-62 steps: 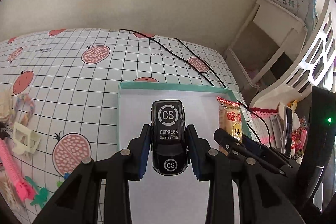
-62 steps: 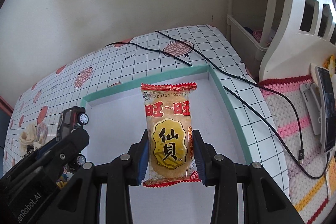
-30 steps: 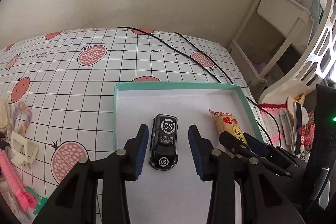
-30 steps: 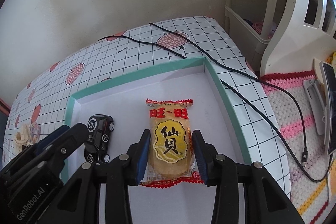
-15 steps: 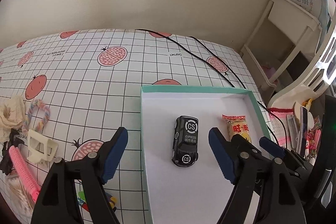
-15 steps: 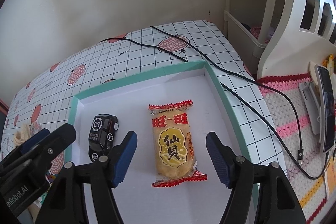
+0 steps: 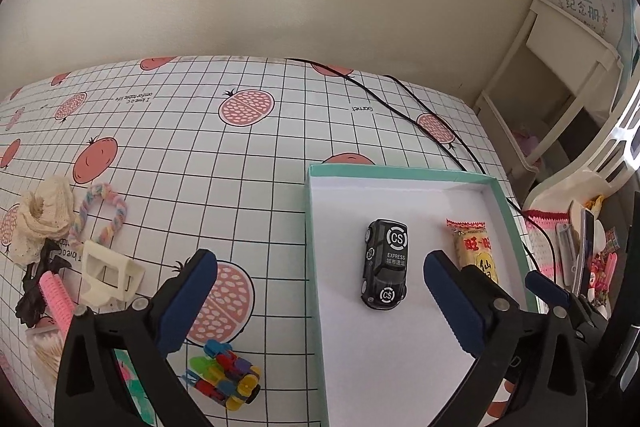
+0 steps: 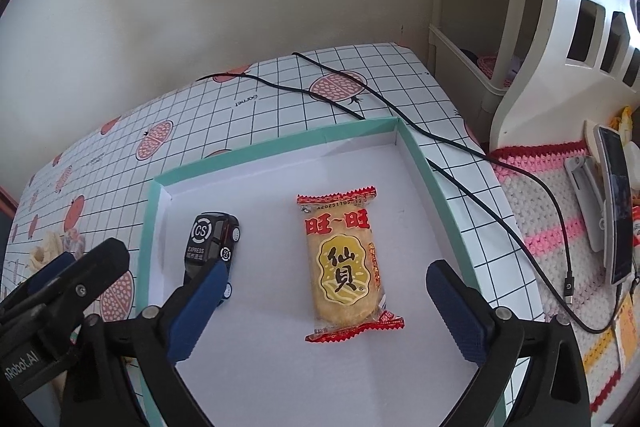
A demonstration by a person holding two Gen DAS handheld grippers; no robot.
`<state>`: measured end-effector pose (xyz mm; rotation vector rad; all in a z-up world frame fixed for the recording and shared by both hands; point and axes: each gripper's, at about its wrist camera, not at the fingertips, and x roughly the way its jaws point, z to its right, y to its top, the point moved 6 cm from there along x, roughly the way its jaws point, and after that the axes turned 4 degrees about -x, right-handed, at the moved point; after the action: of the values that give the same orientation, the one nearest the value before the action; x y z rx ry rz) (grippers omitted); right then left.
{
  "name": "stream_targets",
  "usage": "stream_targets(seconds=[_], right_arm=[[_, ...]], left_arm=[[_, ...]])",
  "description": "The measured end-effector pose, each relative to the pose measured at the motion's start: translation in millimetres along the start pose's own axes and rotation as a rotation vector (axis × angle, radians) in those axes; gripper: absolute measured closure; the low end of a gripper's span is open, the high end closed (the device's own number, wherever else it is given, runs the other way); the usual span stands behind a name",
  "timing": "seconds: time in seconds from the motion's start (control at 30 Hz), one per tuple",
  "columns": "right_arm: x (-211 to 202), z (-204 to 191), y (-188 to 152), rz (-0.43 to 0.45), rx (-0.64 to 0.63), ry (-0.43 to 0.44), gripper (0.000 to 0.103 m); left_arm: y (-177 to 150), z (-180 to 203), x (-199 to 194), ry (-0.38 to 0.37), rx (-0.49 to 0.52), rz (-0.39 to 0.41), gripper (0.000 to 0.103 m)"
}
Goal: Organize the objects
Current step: 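Open both grippers to release the car and packet in the tray, then grasp the cotton swab bag with the left gripper while the right grasps the block toy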
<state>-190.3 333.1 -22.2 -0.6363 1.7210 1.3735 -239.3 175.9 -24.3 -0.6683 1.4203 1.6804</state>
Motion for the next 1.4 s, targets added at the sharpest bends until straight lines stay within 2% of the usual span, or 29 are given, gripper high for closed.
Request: stream_targets(seconds=[0.2,0.33,0.47,0.67,0.83,1.03,1.13,1.23,1.4], right_arm=[[-18,-13,1,0.016,0.003,0.001,0.0],[-31,-34,-1,0.021,0.008,0.034,0.0],[-37,-65,-7,0.006,-0.004,0.082,0.0],[-41,-122,-20,-0.007,-0.115,0.116,0.0],[-40,-166,-35,-0.022,-0.206,0.156,0.0],[-39,-203,-51,-0.042,-0.297,0.199,0.0],[-36,-210,-57,-0.06,-0.333,0.211,0.0],[-29,-208,-64,-0.1,-0.33,0.236,0.001],[-16,-199,-71,-0.142,-0.319,0.225,0.009]], left_arm=[[8,-16,-26,-0.002,-0.013,0.031,0.0],[15,-38,-53,0.023,-0.009,0.072,0.0],[19,-69,-81,0.049,-0.034,0.106,0.0],[16,-122,-109,0.094,-0.089,0.133,0.0],[-3,-171,-116,0.138,-0.185,0.088,0.0],[-20,-210,-125,0.156,-0.273,0.071,0.0],[-31,-222,-123,0.187,-0.298,0.036,0.0],[-44,-229,-108,0.212,-0.322,-0.044,0.0],[-61,-226,-81,0.219,-0.334,-0.136,0.0]])
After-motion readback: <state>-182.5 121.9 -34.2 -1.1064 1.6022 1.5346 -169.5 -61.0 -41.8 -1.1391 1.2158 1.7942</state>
